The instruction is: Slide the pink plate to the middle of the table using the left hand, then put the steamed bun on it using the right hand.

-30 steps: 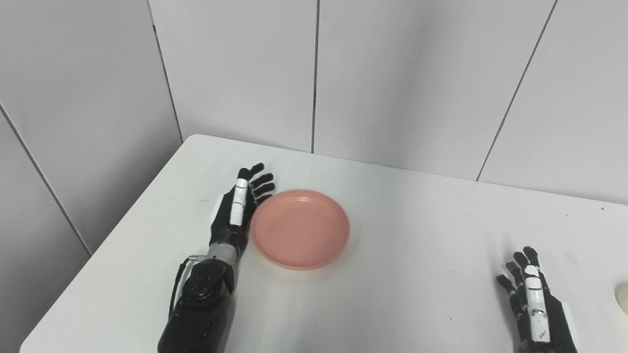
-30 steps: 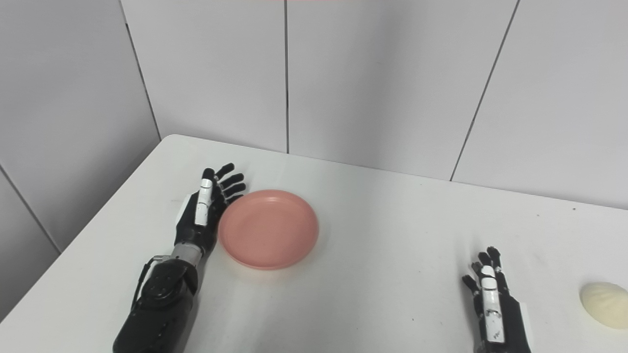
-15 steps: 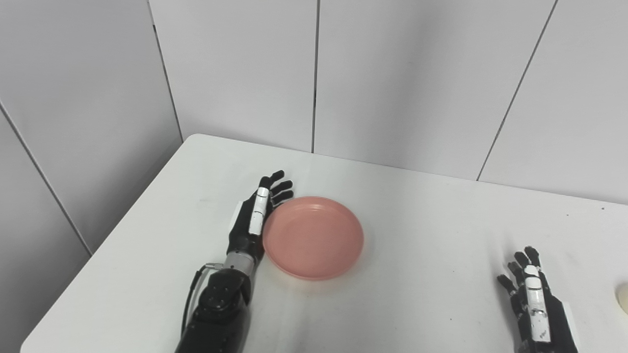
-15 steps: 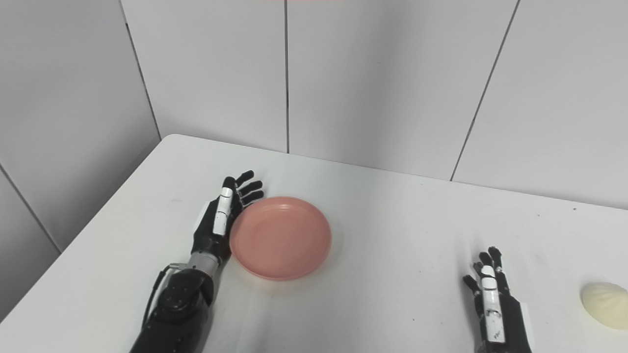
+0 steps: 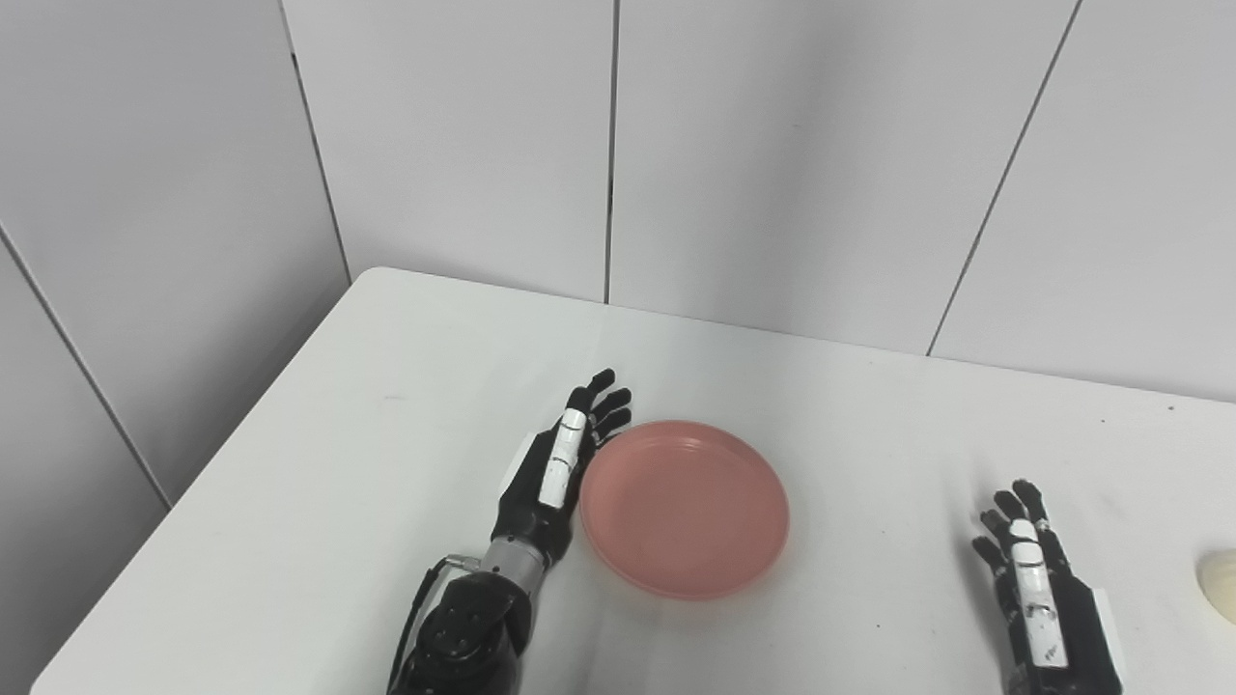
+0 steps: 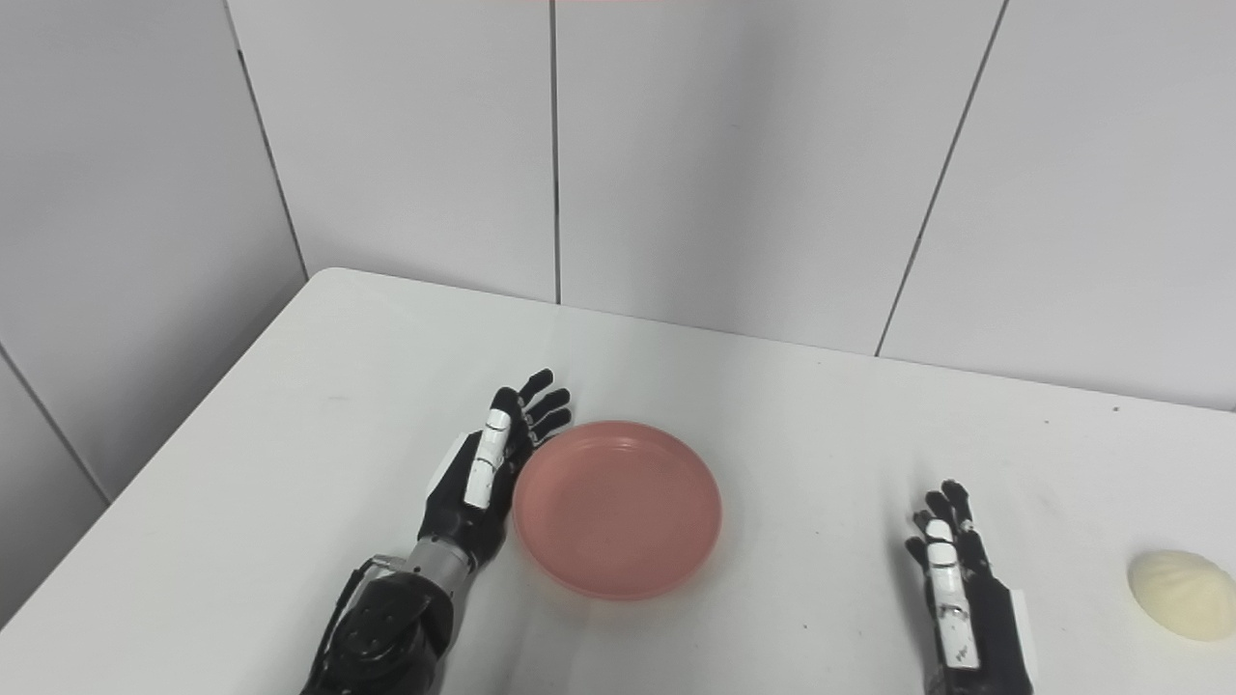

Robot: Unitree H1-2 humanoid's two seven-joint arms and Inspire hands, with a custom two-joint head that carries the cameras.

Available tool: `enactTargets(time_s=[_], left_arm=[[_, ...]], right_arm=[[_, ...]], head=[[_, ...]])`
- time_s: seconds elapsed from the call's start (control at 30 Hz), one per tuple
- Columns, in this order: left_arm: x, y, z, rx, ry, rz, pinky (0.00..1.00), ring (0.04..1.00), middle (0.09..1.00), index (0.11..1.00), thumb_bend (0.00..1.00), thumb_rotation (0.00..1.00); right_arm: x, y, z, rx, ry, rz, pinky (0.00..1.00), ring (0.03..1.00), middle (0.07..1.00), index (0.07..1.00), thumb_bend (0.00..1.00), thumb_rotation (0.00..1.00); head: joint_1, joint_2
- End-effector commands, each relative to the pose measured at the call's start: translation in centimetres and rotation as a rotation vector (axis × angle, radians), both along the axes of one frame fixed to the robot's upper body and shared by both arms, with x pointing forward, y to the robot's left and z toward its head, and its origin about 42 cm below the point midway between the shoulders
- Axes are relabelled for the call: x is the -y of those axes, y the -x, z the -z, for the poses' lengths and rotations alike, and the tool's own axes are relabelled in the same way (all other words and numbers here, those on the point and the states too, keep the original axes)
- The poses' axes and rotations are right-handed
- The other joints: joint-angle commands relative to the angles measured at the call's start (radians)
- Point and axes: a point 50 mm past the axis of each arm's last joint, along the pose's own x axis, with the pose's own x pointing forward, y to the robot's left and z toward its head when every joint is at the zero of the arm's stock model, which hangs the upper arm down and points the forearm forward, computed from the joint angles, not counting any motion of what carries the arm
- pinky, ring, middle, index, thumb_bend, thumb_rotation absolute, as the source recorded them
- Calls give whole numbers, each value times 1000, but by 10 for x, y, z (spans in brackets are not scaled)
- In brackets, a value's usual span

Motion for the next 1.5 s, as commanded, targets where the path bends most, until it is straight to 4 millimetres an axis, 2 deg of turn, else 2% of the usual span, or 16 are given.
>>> enactTargets(time_s=[0.0, 0.13, 0.23, 0.33, 0.43, 0.47, 0.63, 0.9, 1.07, 1.33, 1.47], left_arm=[[5, 4, -3, -7, 38, 8, 923, 932, 932, 941, 676, 1000], [3, 8, -3, -34, 76, 4, 947, 954, 953, 960, 671, 1000], [0, 10, -3, -46, 96, 18, 963, 966, 964, 970, 669, 1000], [-2, 13, -5, -46, 101, 34, 975, 974, 974, 976, 695, 1000], [-6, 16, -8, -42, 98, 57, 984, 974, 975, 976, 684, 1000], [-9, 17, -9, -38, 97, 66, 987, 975, 975, 976, 680, 1000], [-19, 20, -17, -36, 78, 79, 980, 975, 972, 971, 670, 1000], [-15, 26, -26, -47, 57, 145, 979, 977, 975, 985, 685, 1000], [-16, 26, -33, -56, 62, 144, 998, 992, 991, 998, 696, 1000], [-9, 29, -38, -59, 51, 166, 1000, 997, 995, 1000, 680, 1000], [1, 34, -39, -57, 36, 189, 997, 997, 997, 999, 670, 1000]], right_arm=[[-5, -5, -4, 31, 3, -3, 944, 924, 940, 948, 499, 828], [-11, -4, -4, 29, 7, -6, 923, 916, 936, 945, 527, 800], [-15, -4, -4, 23, 13, -10, 923, 919, 943, 953, 515, 796], [-22, -5, -5, 18, 18, -9, 919, 916, 944, 957, 510, 801], [-29, -5, -7, 16, 18, -3, 907, 907, 936, 949, 527, 789], [-33, -6, -8, 17, 24, -4, 903, 905, 933, 945, 532, 786], [-48, -5, -14, 17, 37, -10, 907, 915, 939, 951, 555, 819], [-50, -6, -22, 8, 42, -17, 924, 941, 958, 970, 553, 840], [-47, -5, -29, 6, 48, -9, 913, 924, 945, 959, 595, 838], [-43, -3, -34, 21, 37, -6, 894, 905, 936, 954, 573, 810], [-37, -1, -36, 20, 44, -8, 895, 904, 932, 952, 574, 808]], head=[[-28, 7], [-119, 25], [-154, 32], [-234, 54], [-266, 64], [-304, 78], [-360, 117], [-354, 163], [-341, 193], [-306, 213], [-257, 215]])
